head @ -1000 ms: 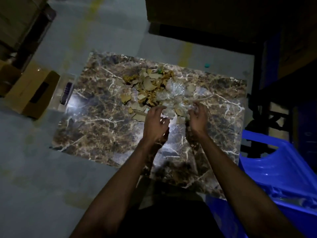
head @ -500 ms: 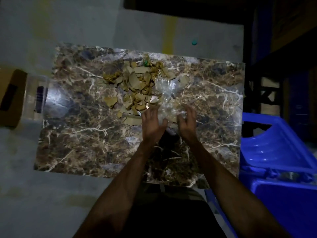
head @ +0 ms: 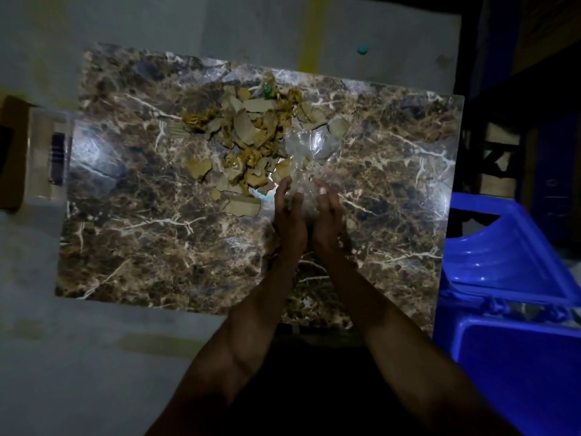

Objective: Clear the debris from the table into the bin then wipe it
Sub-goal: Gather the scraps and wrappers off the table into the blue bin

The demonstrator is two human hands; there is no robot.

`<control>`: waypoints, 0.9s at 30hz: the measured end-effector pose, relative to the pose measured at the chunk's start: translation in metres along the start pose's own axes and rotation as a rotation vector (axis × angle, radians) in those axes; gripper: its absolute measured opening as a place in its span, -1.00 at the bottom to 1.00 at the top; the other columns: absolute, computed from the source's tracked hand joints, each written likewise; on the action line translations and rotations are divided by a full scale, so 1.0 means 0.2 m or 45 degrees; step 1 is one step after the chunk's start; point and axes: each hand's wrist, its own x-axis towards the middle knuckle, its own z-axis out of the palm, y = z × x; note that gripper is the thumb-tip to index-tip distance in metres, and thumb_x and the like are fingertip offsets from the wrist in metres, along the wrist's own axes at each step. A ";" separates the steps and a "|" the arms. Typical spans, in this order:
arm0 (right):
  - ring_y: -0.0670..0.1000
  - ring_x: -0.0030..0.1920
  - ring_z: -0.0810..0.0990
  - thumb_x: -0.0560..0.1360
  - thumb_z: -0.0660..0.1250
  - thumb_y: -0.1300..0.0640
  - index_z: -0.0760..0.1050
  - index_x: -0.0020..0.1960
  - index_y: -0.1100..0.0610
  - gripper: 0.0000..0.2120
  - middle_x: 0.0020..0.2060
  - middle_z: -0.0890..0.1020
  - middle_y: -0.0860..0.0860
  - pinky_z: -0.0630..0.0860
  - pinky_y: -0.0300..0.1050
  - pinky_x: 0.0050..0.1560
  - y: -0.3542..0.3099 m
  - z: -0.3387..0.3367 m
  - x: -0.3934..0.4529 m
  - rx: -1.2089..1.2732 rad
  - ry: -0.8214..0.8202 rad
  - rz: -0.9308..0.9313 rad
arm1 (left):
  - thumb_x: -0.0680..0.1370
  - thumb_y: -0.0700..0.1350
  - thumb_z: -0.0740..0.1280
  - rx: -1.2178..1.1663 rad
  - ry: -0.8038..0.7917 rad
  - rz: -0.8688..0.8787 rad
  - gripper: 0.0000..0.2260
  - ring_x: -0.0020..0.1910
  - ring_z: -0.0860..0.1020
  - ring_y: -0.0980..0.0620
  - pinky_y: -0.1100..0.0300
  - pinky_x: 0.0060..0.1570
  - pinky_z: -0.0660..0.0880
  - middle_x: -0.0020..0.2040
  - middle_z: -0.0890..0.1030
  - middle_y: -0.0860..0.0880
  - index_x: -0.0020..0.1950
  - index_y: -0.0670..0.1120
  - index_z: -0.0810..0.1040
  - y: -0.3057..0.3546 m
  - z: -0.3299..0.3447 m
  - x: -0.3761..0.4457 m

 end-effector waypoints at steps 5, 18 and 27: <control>-0.10 0.35 0.54 0.74 0.09 0.16 0.54 0.37 0.20 -0.67 0.33 0.60 0.04 0.46 -0.29 0.31 -0.05 0.02 -0.06 0.154 0.026 0.084 | 0.59 -0.04 0.31 -0.078 0.090 -0.022 -0.59 0.33 0.55 -0.06 0.17 0.25 0.51 0.34 0.60 -0.14 0.38 -0.21 0.54 0.07 0.02 0.00; -0.05 0.40 0.52 0.72 0.17 -0.03 0.58 0.36 0.04 -0.67 0.36 0.59 -0.01 0.44 0.12 0.45 -0.19 -0.02 -0.19 0.242 -0.103 -0.036 | 0.67 -0.21 0.30 -0.171 0.216 0.062 -0.84 0.04 0.63 0.24 0.33 0.04 0.51 0.07 0.67 0.02 0.21 -0.13 0.61 0.23 0.03 -0.21; -0.14 0.49 0.41 0.72 0.22 0.05 0.52 0.27 -0.34 -0.71 0.39 0.51 -0.22 0.35 0.02 0.53 -0.30 -0.12 -0.37 0.315 -0.158 -0.032 | 0.66 -0.30 0.23 -0.127 0.122 0.142 -0.81 -0.11 0.61 0.30 0.27 -0.04 0.51 0.01 0.63 0.01 0.12 -0.04 0.55 0.32 -0.01 -0.47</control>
